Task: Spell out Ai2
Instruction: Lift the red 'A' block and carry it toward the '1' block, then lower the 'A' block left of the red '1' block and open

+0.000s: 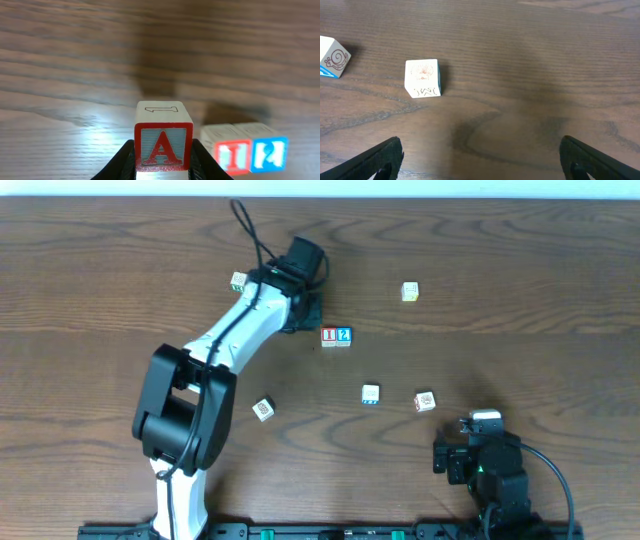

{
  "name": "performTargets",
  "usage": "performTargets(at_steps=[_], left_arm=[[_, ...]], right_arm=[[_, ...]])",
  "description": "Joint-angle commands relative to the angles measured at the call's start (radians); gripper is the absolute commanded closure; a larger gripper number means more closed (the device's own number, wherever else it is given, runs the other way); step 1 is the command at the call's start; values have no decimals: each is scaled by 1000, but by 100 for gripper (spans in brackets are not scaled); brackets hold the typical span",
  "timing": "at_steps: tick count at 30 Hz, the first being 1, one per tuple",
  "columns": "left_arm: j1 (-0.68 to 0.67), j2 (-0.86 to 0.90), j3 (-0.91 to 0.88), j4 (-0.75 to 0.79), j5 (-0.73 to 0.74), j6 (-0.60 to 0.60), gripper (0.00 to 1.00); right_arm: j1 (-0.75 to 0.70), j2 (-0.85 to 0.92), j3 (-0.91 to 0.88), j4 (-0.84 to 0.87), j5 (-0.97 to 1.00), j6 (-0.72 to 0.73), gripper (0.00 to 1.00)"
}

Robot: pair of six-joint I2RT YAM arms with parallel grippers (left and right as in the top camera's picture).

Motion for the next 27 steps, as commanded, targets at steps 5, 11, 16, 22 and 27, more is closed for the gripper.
performTargets(at_steps=[5,11,16,22,27], left_arm=[[-31,8,24,-35,10,-11,79],[-32,8,22,-67,14,-43,79],[-37,8,21,-82,24,-84,78],[-45,8,21,-86,33,-95,77],[-48,15,21,-89,33,-102,77]], right_arm=[[-6,-5,-2,-1,3,-12,1],[-6,-5,-2,-1,3,-12,1],[-6,-5,-2,-1,3,-12,1],[-6,-5,-2,-1,3,-12,1],[-6,-5,-2,-1,3,-12,1]])
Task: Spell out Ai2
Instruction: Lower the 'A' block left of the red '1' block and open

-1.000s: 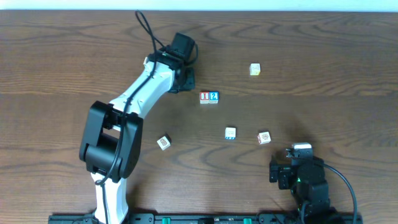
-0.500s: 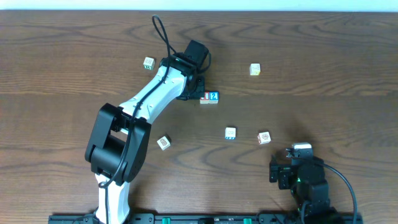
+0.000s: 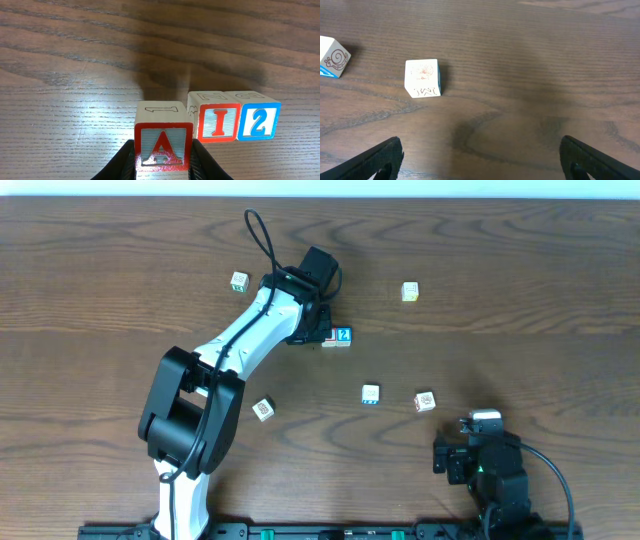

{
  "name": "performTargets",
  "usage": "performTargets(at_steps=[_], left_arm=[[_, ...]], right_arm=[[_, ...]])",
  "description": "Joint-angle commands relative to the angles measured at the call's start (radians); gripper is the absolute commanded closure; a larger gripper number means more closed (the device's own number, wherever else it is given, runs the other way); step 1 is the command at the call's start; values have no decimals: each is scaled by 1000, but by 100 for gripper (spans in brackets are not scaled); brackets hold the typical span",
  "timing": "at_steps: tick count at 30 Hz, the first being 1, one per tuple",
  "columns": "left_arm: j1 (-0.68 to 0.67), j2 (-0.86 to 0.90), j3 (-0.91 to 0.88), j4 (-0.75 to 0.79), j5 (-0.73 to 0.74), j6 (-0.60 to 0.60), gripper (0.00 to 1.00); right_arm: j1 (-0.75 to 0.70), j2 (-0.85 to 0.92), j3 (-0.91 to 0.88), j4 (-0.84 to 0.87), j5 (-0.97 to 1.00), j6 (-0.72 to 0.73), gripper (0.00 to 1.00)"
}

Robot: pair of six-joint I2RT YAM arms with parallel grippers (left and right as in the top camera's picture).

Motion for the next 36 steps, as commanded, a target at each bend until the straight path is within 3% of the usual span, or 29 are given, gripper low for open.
performTargets(at_steps=[1,25,36], left_arm=[[-5,20,21,-6,8,-12,77],[-8,47,21,9,41,-13,74],[-8,47,21,13,41,-13,62]], right_arm=[[-6,-5,-2,-2,3,-12,1],[-6,-5,-2,-1,3,-12,1],[-6,-5,-2,-1,3,-12,1]])
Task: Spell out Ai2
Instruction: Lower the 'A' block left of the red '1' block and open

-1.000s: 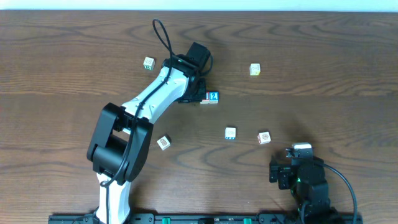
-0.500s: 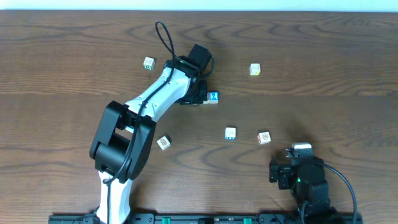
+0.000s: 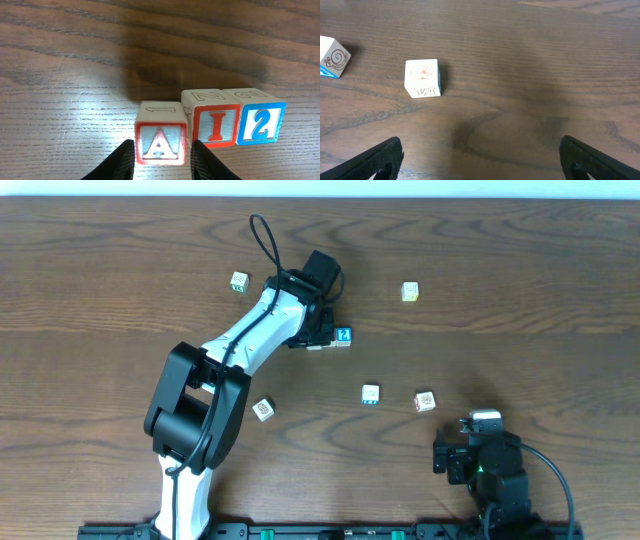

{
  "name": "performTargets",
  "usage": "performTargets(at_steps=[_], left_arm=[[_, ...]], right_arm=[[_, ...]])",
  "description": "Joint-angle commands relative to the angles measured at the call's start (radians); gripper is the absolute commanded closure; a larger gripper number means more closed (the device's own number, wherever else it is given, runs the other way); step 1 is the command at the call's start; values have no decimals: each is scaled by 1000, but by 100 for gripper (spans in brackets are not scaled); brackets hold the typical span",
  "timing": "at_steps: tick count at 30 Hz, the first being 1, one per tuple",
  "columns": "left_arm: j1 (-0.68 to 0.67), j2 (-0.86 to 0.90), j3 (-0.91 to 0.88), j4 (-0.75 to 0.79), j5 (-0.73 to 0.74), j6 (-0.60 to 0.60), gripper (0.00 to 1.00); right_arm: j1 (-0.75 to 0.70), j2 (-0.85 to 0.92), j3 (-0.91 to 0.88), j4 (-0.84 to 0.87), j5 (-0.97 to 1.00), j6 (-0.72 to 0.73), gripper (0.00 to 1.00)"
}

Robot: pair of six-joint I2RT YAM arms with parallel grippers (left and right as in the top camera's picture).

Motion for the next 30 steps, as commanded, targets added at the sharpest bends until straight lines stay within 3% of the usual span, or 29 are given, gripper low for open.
performTargets(at_steps=[1,17,23,25,27,30], left_arm=[[-1,14,21,0,3,-9,62],[5,14,25,22,-53,4,62],[5,14,131,-46,-152,11,63],[5,14,172,-88,-181,11,73],[10,14,206,-145,-189,6,94],[17,14,193,-212,-188,-52,94]], right_arm=[[-6,-5,-2,-1,3,-12,1],[-6,-5,-2,-1,3,-12,1],[-6,-5,-2,-2,3,-12,1],[-6,-5,-2,-1,3,-12,1],[-6,-5,-2,-1,3,-12,1],[-6,-5,-2,-1,3,-12,1]])
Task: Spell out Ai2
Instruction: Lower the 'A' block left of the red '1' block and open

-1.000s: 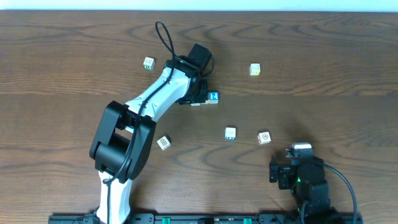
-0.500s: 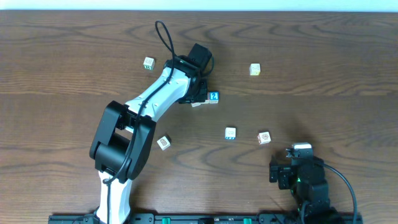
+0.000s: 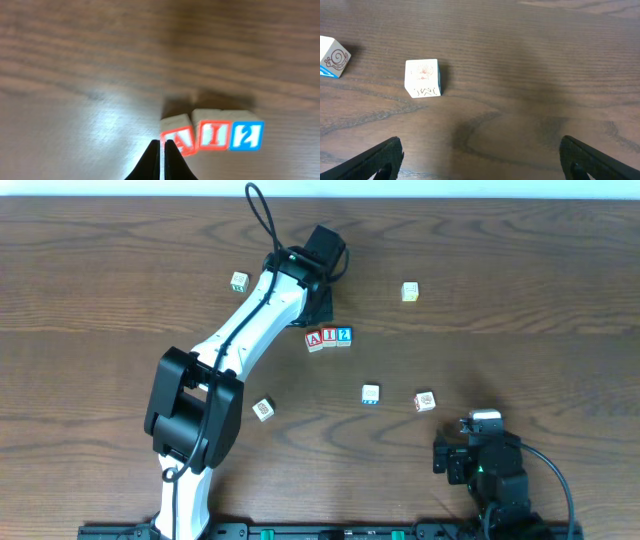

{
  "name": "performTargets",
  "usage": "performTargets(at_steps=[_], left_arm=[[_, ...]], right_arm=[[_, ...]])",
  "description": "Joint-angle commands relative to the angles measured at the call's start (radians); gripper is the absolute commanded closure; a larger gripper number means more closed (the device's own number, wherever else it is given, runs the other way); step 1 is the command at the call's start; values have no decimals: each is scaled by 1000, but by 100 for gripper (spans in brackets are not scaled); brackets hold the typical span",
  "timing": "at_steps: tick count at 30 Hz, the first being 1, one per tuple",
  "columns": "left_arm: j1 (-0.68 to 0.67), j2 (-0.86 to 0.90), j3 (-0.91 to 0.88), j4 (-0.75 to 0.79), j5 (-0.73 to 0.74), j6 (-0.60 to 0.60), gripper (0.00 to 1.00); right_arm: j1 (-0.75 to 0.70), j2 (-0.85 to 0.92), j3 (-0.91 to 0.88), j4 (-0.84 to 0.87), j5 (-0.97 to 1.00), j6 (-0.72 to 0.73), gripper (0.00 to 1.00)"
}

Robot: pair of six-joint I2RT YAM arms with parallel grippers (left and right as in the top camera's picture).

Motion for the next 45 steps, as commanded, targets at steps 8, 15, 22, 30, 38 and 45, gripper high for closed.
performTargets(at_steps=[8,15,22,30,38,45], left_arm=[[2,10,-130,4,-1,-142,94],[2,10,-189,62,49,-174,94],[2,10,-189,97,49,-174,94],[3,20,-189,117,56,-170,94],[3,20,-189,104,53,-168,94],[3,21,-225,139,55,-177,94]], right_arm=[[-6,-5,-2,-2,3,-12,1],[-6,-5,-2,-1,3,-12,1],[-6,-5,-2,-1,3,-12,1],[-6,-5,-2,-1,3,-12,1],[-6,-5,-2,-2,3,-12,1],[-6,-5,-2,-1,3,-12,1]])
